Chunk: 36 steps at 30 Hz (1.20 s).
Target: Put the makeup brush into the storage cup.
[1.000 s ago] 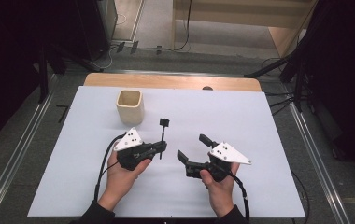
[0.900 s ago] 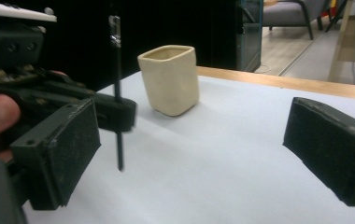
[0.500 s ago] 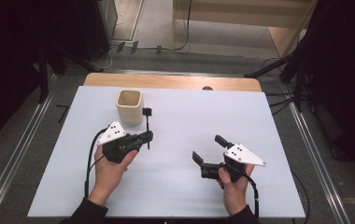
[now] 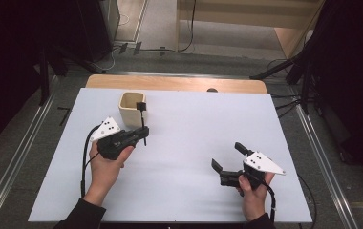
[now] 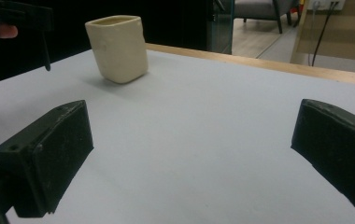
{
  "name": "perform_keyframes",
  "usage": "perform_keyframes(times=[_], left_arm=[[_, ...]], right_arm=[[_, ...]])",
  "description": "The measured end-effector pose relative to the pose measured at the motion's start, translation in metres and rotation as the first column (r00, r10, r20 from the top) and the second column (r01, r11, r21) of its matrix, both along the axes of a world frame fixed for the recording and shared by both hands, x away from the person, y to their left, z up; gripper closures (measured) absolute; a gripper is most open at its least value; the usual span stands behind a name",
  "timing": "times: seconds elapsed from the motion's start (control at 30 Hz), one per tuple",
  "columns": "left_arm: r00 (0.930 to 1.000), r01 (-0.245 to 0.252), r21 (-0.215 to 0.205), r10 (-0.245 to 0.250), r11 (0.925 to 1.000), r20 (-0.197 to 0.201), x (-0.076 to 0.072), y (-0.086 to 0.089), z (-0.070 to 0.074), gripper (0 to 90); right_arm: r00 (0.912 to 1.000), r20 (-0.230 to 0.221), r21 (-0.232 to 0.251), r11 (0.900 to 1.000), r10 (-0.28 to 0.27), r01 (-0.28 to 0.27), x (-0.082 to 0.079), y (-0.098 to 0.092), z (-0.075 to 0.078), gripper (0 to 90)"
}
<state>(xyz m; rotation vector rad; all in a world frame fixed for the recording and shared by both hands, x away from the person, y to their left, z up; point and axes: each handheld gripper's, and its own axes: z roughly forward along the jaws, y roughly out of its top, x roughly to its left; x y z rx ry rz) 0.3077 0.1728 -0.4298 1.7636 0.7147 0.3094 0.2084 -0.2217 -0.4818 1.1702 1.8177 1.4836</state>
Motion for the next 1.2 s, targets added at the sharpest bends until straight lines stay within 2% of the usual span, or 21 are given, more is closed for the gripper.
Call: perform_keyframes(times=[0.4, 0.9, 1.17, 1.2], left_arm=[[0.9995, -0.030, -0.034, 0.030, 0.9990, 0.013, 0.012, 0.012, 0.013, 86.0], [0.9979, -0.063, -0.029, 0.064, 0.9976, 0.013, 0.032, 0.018, 0.024, 86.0], [0.9957, -0.090, -0.055, 0.091, 0.9945, 0.019, 0.045, 0.021, 0.029, 86.0], [0.9942, -0.104, -0.070, 0.105, 0.9921, 0.020, 0.048, 0.022, 0.029, 86.0]], right_arm=[[0.9994, -0.010, -0.040, 0.999, -0.032, 0.032, -0.010, -0.023, -0.012, 0.0], [0.9971, -0.015, -0.058, 0.996, -0.074, 0.073, -0.022, -0.052, -0.021, 0.0], [0.9977, -0.026, -0.080, 0.995, -0.062, 0.060, -0.029, -0.064, -0.026, 0.0], [0.9975, -0.028, -0.079, 0.995, -0.064, 0.062, -0.030, -0.066, -0.026, 0.0]])
